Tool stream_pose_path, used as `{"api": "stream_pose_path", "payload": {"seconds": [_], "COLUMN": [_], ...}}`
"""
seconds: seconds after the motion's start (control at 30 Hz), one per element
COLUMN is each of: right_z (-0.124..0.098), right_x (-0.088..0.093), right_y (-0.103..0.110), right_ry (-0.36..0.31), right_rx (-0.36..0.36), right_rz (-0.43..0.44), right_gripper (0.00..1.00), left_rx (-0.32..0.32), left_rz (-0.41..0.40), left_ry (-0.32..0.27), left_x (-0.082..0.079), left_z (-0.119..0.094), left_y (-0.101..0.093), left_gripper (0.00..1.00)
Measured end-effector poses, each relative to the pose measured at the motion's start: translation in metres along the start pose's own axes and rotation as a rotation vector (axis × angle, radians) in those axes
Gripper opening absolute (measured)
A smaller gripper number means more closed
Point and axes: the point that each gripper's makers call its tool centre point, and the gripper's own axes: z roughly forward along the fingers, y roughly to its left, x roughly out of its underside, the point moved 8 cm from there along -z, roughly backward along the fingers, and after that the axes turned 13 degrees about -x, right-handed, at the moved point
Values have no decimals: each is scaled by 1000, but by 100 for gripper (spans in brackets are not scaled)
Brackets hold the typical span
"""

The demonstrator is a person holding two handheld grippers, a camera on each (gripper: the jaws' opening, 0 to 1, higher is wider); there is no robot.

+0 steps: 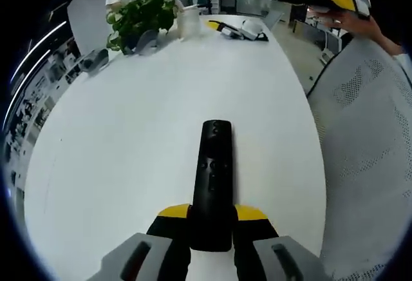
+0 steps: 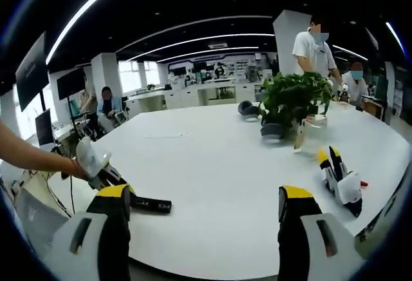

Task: Press the specified remote control buttons in sequence, fully releasing each button before pressing the next.

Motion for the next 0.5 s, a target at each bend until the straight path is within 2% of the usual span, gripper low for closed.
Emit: {"api": "stream_pose_path", "payload": {"seconds": [0.2,0.5], "right_z": [1,2], "right_x": [2,5], "right_y": [-1,-2], "right_ry": [16,47], "right_rx": [9,19], "right_rz": [-1,5], "right_gripper": [100,98], "left_rx": [5,-20], "left_rz": [37,43], "left_ry": [31,51], "left_x": [0,-2], "left_z": [8,15], "left_y": [8,29], "left_gripper": [23,23]}}
